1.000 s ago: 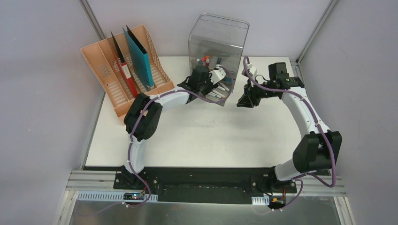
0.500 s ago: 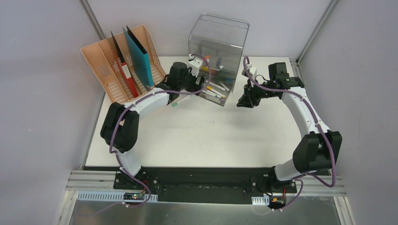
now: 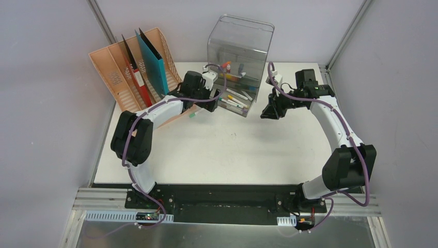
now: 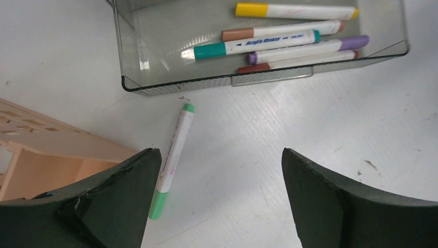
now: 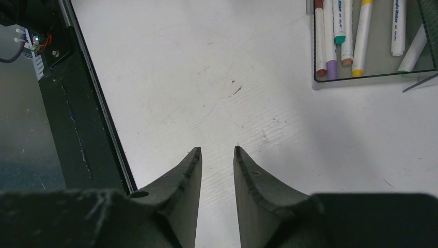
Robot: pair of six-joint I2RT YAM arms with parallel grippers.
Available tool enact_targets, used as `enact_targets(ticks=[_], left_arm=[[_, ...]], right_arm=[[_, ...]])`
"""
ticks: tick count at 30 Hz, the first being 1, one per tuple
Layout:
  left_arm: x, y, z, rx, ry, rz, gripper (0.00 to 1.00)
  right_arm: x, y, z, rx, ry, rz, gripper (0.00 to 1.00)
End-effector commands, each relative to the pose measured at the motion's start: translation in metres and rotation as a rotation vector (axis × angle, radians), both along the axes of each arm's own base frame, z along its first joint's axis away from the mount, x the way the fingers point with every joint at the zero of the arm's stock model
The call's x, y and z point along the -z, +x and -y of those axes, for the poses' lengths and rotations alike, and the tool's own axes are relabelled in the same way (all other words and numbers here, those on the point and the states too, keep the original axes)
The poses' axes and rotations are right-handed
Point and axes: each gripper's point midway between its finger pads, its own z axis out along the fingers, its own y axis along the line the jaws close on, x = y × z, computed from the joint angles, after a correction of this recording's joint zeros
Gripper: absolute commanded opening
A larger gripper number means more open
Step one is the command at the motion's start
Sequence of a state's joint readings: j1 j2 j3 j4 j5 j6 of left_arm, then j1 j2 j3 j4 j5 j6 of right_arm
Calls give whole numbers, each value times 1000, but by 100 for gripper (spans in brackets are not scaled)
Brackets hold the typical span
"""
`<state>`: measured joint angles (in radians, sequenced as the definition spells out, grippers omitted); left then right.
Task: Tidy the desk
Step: Pick up the stationery from the center of the board.
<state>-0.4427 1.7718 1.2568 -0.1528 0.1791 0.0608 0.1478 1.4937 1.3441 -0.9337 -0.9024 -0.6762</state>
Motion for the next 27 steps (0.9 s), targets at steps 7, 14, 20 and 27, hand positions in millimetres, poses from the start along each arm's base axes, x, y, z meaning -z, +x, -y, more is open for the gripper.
enact_targets(ticks=[7, 14, 20, 27], left_arm=[[39, 16, -16, 35, 178, -60, 80], [56, 25, -23, 32, 253, -77, 64], [65, 29, -29, 25, 300, -102, 57], [74, 25, -32, 28, 324, -138, 46]], right_arm=[[-11, 0, -3, -31, 30, 44, 31], [-9, 0, -3, -31, 29, 36, 31], [-8, 1, -3, -31, 26, 34, 31], [-7, 1, -3, -31, 25, 34, 31]])
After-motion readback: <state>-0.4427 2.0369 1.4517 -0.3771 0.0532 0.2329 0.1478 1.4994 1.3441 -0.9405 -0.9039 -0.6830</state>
